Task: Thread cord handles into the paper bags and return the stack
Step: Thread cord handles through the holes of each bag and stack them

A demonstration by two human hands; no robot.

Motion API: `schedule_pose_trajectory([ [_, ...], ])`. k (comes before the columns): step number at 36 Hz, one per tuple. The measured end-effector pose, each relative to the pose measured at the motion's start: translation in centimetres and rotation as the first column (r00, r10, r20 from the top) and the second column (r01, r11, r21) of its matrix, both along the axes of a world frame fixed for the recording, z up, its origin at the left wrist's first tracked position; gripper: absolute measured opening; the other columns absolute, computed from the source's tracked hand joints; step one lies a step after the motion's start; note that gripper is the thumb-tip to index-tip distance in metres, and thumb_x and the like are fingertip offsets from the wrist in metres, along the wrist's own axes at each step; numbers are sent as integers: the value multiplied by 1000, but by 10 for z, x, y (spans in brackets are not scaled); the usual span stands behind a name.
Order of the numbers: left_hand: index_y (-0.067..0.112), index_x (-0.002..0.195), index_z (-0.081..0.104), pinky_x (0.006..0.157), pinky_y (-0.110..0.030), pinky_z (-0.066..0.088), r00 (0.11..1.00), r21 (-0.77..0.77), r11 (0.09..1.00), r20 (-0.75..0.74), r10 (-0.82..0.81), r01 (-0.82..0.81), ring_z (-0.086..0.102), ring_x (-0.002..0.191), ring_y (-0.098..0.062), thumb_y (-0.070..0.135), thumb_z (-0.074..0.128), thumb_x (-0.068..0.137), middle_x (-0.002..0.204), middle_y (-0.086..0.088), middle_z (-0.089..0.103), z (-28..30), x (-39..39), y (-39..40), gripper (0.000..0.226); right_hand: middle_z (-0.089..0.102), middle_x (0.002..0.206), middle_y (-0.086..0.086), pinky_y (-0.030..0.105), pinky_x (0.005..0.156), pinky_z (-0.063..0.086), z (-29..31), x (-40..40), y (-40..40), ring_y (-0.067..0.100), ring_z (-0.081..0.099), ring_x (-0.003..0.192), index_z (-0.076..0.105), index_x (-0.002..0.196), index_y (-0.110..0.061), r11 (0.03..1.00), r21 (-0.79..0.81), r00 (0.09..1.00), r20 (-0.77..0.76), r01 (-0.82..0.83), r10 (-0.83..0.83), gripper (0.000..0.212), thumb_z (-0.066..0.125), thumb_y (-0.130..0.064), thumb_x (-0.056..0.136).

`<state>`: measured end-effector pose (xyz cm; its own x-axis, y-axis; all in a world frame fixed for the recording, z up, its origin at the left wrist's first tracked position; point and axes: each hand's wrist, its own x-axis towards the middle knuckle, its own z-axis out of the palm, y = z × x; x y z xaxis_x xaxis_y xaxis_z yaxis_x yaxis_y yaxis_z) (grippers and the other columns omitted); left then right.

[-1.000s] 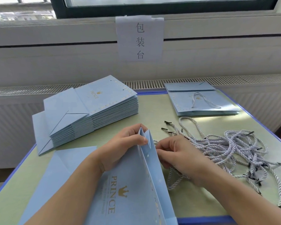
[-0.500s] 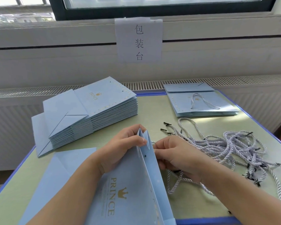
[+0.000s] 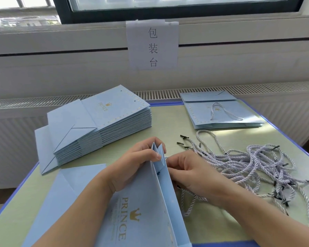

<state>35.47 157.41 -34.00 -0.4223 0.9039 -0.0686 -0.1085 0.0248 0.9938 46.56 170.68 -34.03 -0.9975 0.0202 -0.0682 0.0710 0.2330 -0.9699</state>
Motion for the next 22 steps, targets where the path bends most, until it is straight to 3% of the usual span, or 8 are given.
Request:
schedule_pose_trajectory([
  [5, 10, 87, 52, 56, -27, 45, 1000, -3, 1000, -10, 5, -5, 53, 60, -21, 27, 64, 59, 70, -6, 53, 1, 0, 1, 35, 61, 67, 2, 17, 47, 34, 10, 8, 8, 14, 45, 54, 66, 93, 5, 999, -22, 996, 79, -47, 49, 26, 47, -12, 95],
  [8, 8, 91, 51, 60, -29, 44, 1000, -6, 1000, -6, -1, 1, 51, 65, -23, 26, 64, 60, 74, -8, 53, 0, -2, 0, 38, 58, 79, 14, 28, 62, 44, 13, 11, 6, 19, 52, 68, 61, 97, 7, 997, -72, 999, 22, -23, 24, 36, 51, -26, 84],
  [11, 8, 92, 52, 64, -33, 41, 1000, -5, 1000, 23, -10, 11, 50, 65, -24, 23, 63, 60, 77, -12, 51, 0, -4, -1, 37, 67, 83, 17, 35, 67, 45, 10, 15, 2, 21, 57, 70, 55, 103, -14, 986, -132, 990, -80, 106, -117, 31, 59, -17, 73],
  [14, 8, 92, 52, 62, -32, 41, 999, -4, 1000, 29, -16, 16, 49, 65, -24, 22, 61, 60, 77, -12, 50, -1, -4, -2, 36, 69, 84, 5, 27, 65, 48, 7, 20, -7, 12, 59, 68, 43, 99, -26, 979, 56, 957, -228, 195, -177, 33, 62, -8, 78],
  [17, 8, 90, 53, 67, -36, 41, 999, -3, 1000, 33, -11, 11, 48, 73, -28, 23, 59, 60, 82, -14, 51, -2, -4, -1, 34, 60, 76, -2, 28, 64, 48, 6, 25, -12, 14, 56, 66, 37, 91, -30, 899, 350, 917, -379, 264, -122, 31, 58, -10, 82],
  [22, 8, 92, 53, 66, -35, 42, 997, 17, 1000, 72, -24, 23, 47, 71, -26, 21, 57, 56, 79, -11, 51, -3, -5, -1, 38, 53, 73, -5, 18, 61, 38, 4, 22, -11, 12, 48, 67, 49, 95, -34, 780, 546, 885, -465, 306, -21, 21, 49, -23, 77],
])
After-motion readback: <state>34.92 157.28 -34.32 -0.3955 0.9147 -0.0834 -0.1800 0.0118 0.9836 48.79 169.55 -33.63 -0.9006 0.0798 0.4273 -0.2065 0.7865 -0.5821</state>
